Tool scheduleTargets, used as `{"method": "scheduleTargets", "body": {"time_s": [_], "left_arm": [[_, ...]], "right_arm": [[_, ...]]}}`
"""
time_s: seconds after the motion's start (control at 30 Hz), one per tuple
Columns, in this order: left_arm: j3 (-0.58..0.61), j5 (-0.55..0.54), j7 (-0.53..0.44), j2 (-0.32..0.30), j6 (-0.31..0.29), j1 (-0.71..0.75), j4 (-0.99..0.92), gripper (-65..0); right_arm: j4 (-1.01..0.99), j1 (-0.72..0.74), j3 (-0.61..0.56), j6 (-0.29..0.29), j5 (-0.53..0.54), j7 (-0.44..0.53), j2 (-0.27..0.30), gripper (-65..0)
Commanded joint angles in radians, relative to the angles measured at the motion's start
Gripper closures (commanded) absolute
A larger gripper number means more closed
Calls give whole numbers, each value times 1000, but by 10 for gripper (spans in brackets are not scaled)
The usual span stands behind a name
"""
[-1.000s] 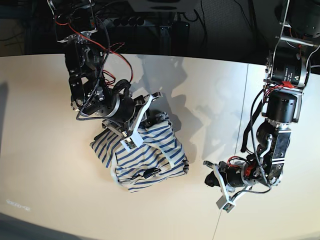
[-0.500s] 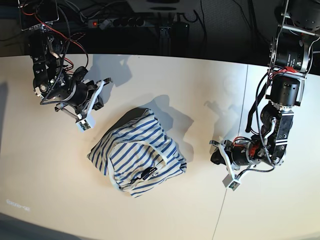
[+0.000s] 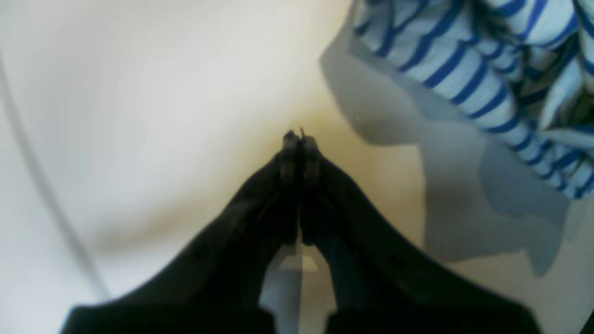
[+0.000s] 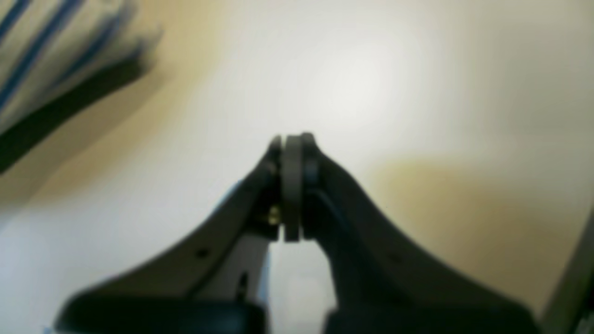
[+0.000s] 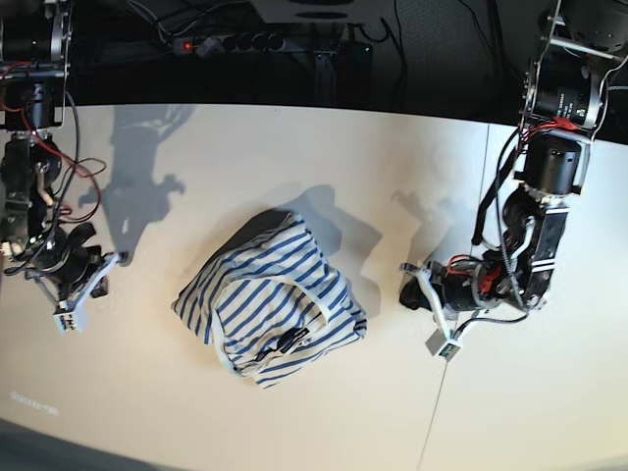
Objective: Fold the T-shirt properly
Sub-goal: 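Push the bundle's sides inward with both grippers to square it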
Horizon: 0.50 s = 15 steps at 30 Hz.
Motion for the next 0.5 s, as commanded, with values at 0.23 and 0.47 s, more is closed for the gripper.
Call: {"method": "scheduleTargets", "body": {"time_s": [0.23,0.47], "left_arm": [[-3,-7,-13,73,-1,-29,16,-1],[-3,21,-14,122,-2,-29,16,-1]], "right_arm": [[-215,271,3,76,-8,62,-38,0],[-314,352,-112,94,-94,123,-133,0]]}}
